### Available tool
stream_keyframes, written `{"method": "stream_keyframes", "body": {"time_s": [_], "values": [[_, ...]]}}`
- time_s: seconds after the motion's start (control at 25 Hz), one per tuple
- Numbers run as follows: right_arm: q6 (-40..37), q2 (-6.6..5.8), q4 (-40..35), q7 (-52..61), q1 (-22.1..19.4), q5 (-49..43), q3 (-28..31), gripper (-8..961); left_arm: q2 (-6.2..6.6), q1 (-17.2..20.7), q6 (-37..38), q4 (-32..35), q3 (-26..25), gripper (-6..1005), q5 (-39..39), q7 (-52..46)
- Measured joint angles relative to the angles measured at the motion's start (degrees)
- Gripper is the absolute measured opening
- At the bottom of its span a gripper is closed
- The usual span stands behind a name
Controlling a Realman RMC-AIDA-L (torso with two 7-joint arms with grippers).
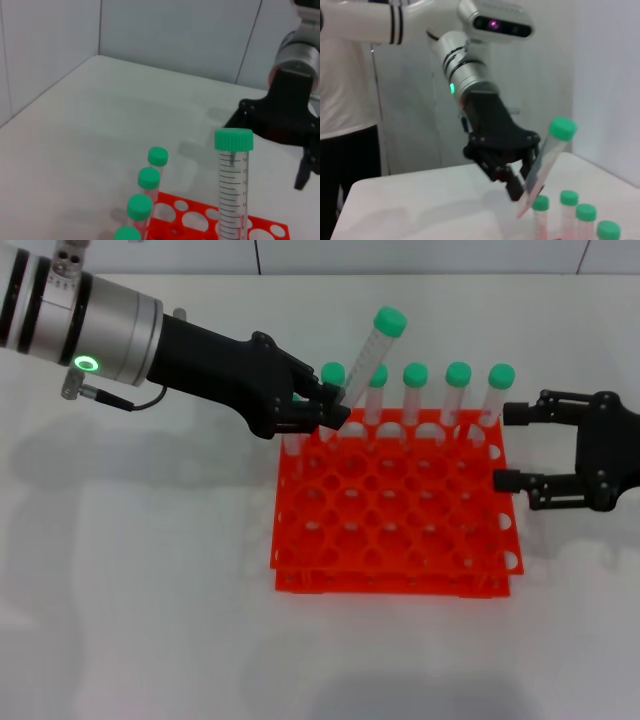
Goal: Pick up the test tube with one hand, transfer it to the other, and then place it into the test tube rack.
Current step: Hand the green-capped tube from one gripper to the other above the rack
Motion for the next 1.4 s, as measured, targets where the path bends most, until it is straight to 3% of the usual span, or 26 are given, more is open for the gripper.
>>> {"method": "stream_keyframes", "body": {"time_s": [0.24,0.52,0.8,1.4], "values": [[-0.9,0.19,1.1,4.2,0.1,4.3,2.3,785,-1.04,0.0,-0.3,-0.2,0.0,191,0.5,3.8],[-1.1,0.1,8.9,6.6,1.4,13.3,2.3,784,-1.94,0.2,-0.6,-0.2,-0.3,190,0.4,7.1],[-0.7,1.58,14.2,2.8,1.1,17.8,2.3,785,-3.09,0.5,-2.0,-0.3,-0.3,190,0.1,9.9],[-0.5,2.69,29.8,-14.2,6.1,21.9,1.9,784,-4.53,0.6,-3.3,-0.3,-0.4,190,-0.2,11.6]]}}
